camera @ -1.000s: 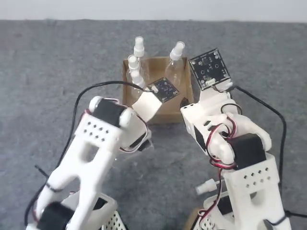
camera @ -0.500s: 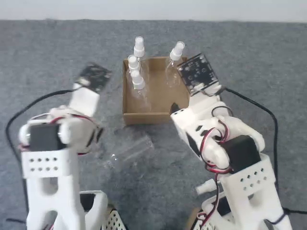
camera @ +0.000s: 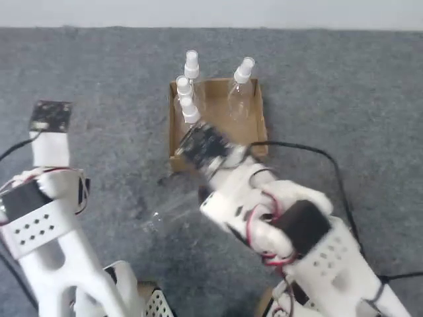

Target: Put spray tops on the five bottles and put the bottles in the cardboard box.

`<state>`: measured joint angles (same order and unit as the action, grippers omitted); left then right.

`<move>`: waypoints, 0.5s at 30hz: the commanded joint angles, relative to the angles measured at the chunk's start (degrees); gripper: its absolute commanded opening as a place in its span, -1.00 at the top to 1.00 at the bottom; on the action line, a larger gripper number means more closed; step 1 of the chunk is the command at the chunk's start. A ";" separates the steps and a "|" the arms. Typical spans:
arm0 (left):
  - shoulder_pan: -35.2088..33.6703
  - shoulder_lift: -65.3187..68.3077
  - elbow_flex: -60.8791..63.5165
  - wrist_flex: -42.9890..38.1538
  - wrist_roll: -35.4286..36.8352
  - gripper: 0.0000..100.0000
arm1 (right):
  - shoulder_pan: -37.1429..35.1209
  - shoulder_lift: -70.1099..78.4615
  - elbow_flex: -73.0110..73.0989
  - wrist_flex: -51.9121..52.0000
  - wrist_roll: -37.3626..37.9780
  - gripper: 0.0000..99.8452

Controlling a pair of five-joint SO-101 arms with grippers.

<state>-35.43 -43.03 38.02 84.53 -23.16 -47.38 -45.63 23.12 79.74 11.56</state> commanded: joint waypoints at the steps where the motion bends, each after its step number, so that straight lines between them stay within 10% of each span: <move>1: -4.31 -2.02 2.07 -6.07 -0.62 0.73 | -6.73 7.25 0.97 0.13 5.71 0.43; 15: -9.67 -2.02 17.45 -19.87 -0.09 0.73 | -17.27 22.99 1.67 -4.53 16.18 0.43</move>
<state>-44.92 -43.03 53.05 69.41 -23.25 -63.47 -24.35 25.67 78.24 24.48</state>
